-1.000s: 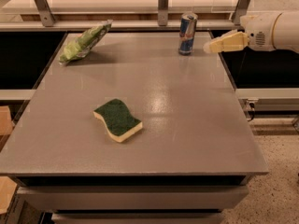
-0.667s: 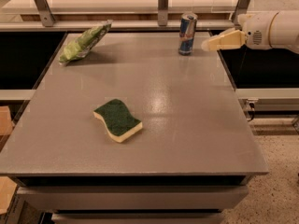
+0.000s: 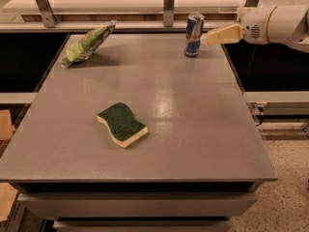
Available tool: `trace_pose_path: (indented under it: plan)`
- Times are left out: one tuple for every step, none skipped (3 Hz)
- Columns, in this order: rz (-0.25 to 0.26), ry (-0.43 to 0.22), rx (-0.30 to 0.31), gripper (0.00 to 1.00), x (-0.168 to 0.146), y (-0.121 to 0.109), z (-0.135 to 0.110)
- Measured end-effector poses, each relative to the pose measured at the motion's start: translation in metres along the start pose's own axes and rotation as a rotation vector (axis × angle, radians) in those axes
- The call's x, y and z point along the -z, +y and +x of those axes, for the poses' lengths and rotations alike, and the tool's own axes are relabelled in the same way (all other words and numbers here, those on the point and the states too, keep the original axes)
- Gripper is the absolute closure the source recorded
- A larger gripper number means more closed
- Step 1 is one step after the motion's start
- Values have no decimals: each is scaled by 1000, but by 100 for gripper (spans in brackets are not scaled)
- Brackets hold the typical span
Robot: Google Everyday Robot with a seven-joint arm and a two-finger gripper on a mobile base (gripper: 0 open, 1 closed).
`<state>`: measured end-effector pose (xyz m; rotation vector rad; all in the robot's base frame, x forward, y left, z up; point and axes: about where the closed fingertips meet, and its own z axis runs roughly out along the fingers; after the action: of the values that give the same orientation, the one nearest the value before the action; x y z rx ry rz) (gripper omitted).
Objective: Move redbull can near sponge
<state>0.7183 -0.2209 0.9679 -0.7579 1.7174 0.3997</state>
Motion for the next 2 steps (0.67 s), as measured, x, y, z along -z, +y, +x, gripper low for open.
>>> trace_pose_path:
  plan:
    - [-14,-19,-1,0,-12,0,-3]
    - [-33,-53,-21,0,-26,3,-2]
